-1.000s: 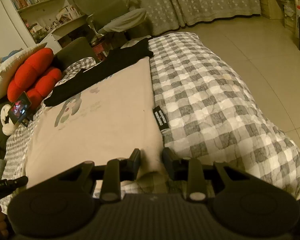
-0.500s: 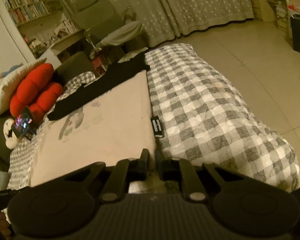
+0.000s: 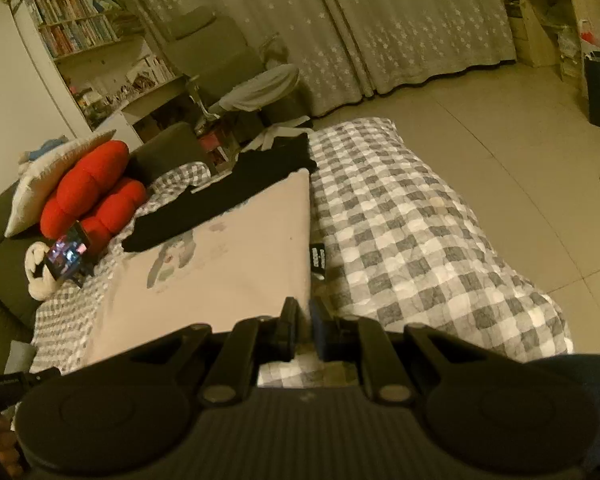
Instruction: Fold clothes
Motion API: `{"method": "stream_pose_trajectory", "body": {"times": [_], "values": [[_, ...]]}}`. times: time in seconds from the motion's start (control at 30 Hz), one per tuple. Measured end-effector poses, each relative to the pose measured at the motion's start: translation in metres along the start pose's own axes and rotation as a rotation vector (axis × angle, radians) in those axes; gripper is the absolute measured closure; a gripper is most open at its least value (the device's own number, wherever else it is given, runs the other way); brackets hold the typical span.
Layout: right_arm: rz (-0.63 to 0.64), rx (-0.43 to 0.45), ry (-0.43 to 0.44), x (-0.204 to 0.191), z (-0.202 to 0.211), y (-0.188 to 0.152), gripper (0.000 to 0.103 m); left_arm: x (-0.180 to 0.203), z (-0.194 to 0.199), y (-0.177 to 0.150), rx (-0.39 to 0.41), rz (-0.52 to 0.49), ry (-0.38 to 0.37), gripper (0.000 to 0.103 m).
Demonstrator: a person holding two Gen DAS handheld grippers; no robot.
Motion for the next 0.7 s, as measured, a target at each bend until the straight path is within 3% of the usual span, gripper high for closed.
{"method": "stream_pose_trajectory", "body": {"times": [0.1,0.27,0.33,0.47,0.57,0.7], "values": [[0.013,0.005,0.001,-0.004,0.0,-0.001,0.094,-0.003,-0.005,-0.001,-0.014,0.022,-0.002,0.103],[0.001,-0.009,-0.013,0.0,-0.009,-0.002,0.093,-0.007,-0.013,-0.004,-0.064,0.12,-0.082,0.103],[-0.001,-0.014,-0.014,0.001,-0.011,-0.004,0.093,-0.012,-0.016,-0.005,-0.071,0.142,-0.072,0.103],[-0.005,-0.016,-0.012,0.002,-0.014,-0.005,0.093,-0.008,-0.019,-0.01,-0.088,0.132,-0.091,0.094],[0.003,-0.018,-0.012,0.001,-0.015,-0.006,0.093,0.0,-0.02,-0.013,-0.098,0.106,-0.119,0.074],[0.007,-0.019,-0.011,0.0,-0.017,-0.008,0.093,0.004,-0.026,-0.02,-0.117,0.103,-0.12,0.075]]}}
Point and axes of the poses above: each gripper's, at about its wrist camera, not at the fingertips, and z roughly against the way its jaws point, x to its right, y to its top, the point moved 8 cm from there along -z, roughly the way its jaws point, and after that the axes turned 9 degrees about x, right-handed, at the moved point
